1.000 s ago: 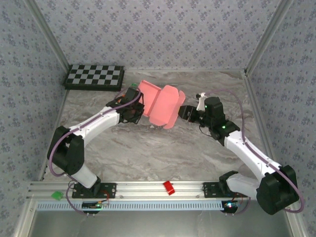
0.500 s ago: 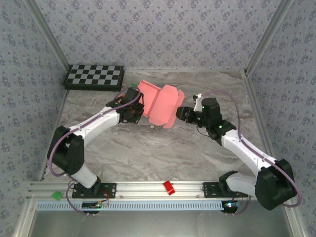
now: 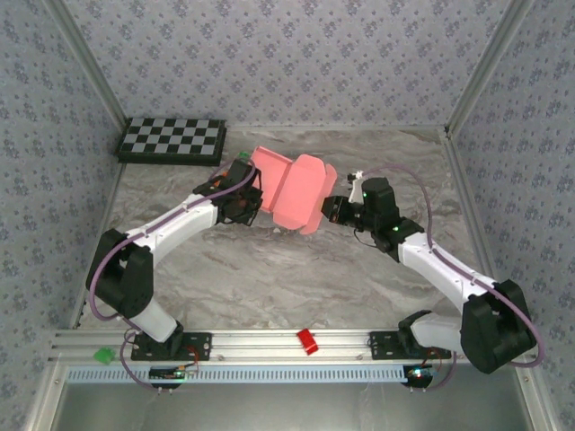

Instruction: Fold the paper box

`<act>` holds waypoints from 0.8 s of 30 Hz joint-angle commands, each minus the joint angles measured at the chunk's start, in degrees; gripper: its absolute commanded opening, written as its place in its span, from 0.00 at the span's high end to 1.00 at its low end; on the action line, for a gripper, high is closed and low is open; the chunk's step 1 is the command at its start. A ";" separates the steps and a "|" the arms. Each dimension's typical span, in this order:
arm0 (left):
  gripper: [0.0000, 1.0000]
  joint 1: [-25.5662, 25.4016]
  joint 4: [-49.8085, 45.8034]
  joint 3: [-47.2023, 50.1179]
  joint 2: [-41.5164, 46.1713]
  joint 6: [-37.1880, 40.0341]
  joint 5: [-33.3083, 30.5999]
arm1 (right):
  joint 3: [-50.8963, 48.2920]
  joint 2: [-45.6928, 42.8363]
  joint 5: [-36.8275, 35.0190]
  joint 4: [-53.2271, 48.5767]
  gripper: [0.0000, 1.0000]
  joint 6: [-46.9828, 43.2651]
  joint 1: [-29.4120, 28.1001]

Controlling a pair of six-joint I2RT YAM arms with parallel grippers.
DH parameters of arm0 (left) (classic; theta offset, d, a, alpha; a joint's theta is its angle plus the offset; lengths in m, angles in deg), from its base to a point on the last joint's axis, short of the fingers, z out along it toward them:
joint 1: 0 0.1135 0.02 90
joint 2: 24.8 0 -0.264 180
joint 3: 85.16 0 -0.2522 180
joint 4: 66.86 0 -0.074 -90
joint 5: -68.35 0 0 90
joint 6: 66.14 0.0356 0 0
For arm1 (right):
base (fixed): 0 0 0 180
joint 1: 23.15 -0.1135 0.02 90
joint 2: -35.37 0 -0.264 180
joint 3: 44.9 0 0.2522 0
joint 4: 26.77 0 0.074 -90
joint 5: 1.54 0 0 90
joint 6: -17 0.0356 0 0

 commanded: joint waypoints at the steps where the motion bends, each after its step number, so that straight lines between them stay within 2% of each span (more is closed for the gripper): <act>1: 1.00 -0.70 -1.31 0.78 -1.01 -4.35 1.73 | 2.31 0.43 -2.28 -2.50 0.93 0.18 -0.69; 4: 1.00 -0.94 -1.16 1.59 -1.42 -5.35 2.81 | 2.97 0.40 -4.19 -4.55 1.00 -0.08 -0.90; 8: 1.00 -1.52 -0.94 2.63 -2.12 -6.79 4.38 | 4.84 0.49 -7.01 -9.53 1.00 -0.41 -1.22; 15: 0.92 -1.99 0.38 3.99 -4.12 -7.64 8.19 | 6.32 0.91 -9.31 -14.73 1.00 0.36 -1.41; 21: 0.71 -2.06 2.31 4.88 -5.60 -7.40 11.37 | 7.24 2.48 -9.55 -17.59 1.00 0.75 -1.36; 24: 0.51 -2.06 2.60 4.83 -6.23 -6.52 12.32 | 7.58 2.87 -10.01 -18.51 1.00 0.28 -1.29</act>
